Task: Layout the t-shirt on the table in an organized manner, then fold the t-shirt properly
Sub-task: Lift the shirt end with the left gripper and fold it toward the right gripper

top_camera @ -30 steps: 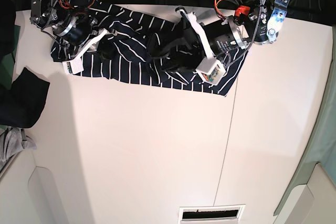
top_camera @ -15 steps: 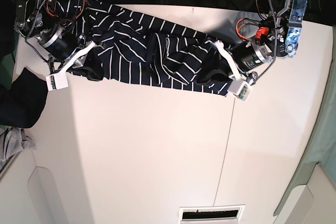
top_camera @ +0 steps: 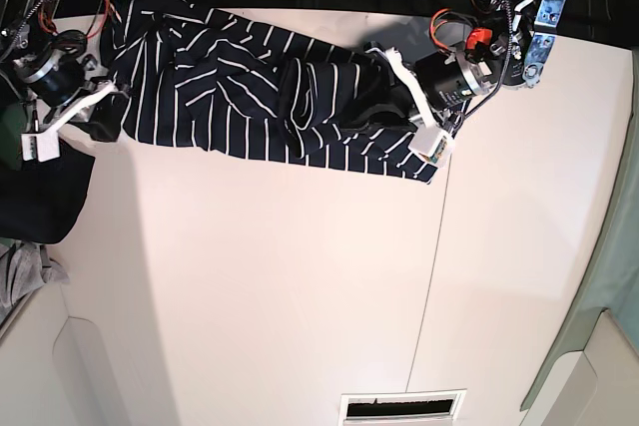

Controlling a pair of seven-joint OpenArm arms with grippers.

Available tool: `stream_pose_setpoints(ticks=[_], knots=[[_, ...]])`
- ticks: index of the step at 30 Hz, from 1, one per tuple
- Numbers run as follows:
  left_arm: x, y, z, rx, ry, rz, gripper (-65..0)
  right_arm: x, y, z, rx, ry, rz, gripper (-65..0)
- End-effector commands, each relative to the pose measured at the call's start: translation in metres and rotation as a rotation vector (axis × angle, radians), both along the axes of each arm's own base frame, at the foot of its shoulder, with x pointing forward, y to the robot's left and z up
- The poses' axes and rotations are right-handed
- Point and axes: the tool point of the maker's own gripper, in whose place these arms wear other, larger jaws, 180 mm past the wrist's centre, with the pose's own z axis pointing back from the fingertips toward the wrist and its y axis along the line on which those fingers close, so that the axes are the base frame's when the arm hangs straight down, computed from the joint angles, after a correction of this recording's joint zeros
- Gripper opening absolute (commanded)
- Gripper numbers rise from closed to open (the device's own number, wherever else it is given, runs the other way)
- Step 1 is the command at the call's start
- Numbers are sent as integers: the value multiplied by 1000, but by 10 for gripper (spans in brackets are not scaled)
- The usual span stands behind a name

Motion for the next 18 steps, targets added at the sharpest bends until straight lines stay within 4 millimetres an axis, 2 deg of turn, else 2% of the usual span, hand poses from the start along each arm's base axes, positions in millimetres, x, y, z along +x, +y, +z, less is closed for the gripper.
stream_pose_setpoints(ticks=[1,2,3,4,9,12,18], knots=[[5,-2,12,-30,-35,-2,-650,3,-15,10,-22,-17,-24,-425],[5,-2,11,-27,-35,-3,-650,-1,-22,7,-31,6,-42,-327],[4,-2,10,-18,-37,-6,-650,-7,-26,4,-39,27,-45,-256],[4,-1,9,-9,-37,-9,-650,-12,-28,2,-40,42,-42,-220],[4,-1,7,9,-41,-14,-650,-46,-24,-22,25,136,-50,-213],[5,-1,8,9,-46,-14,-650,-55,-18,-38,70,176,-36,-213],[5,-1,8,11,-45,-15,-650,-61,24,-52,176,192,88,-213]])
